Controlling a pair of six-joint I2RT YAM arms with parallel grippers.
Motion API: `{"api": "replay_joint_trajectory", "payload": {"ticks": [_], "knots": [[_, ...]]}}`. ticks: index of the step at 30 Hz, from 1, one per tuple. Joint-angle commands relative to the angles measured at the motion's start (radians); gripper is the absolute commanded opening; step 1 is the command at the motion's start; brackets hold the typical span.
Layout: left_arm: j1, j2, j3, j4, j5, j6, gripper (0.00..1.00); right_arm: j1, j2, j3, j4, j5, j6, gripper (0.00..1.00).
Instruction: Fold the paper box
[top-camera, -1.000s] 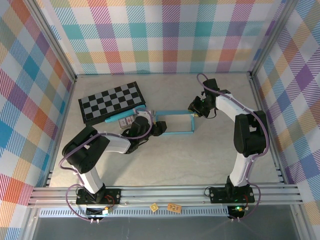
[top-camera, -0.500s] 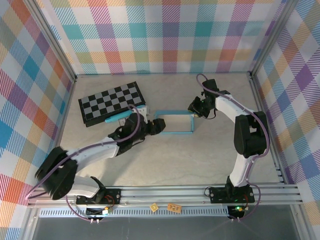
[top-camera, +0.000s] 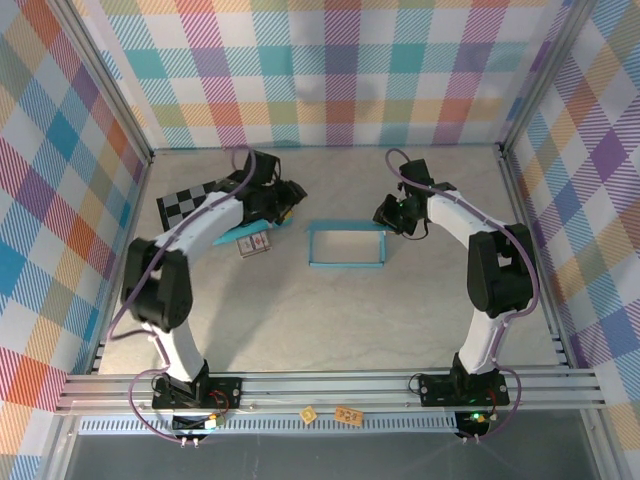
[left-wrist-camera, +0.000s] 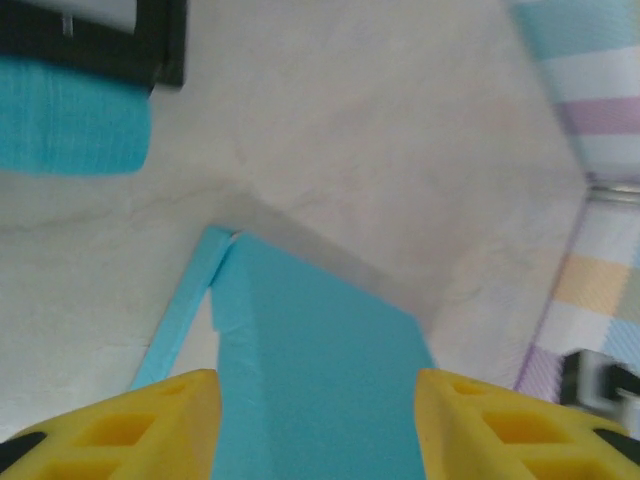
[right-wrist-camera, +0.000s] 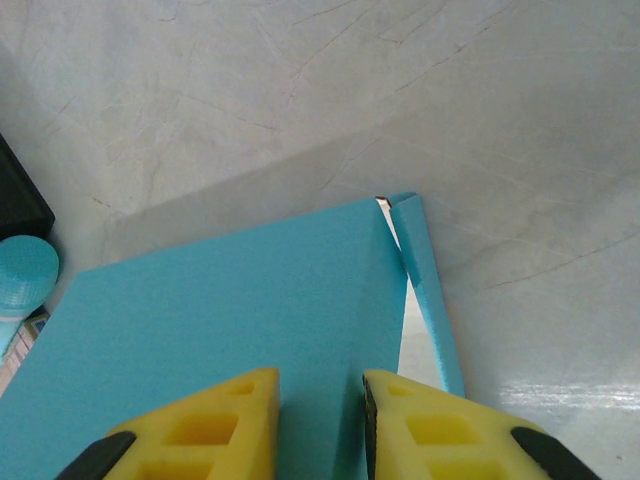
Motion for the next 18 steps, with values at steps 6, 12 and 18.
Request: {"api": "replay_joint_trajectory", "payload": {"ticks": [6,12,18], "knots": [[-0.003,0.114,0.032,-0.002,0.189,-0.062,0.5,0.03,0.018,0.01,-0.032,0.013,-0.04,0.27],[-0.003,0.097,0.029,-0.04,0.183,-0.032,0.42,0.033,0.021,0.016,-0.046,0.019,-0.046,0.27],[-0.001,0.069,0.042,-0.117,0.148,0.037,0.4,0.035,0.022,0.018,-0.052,0.023,-0.045,0.27]]}}
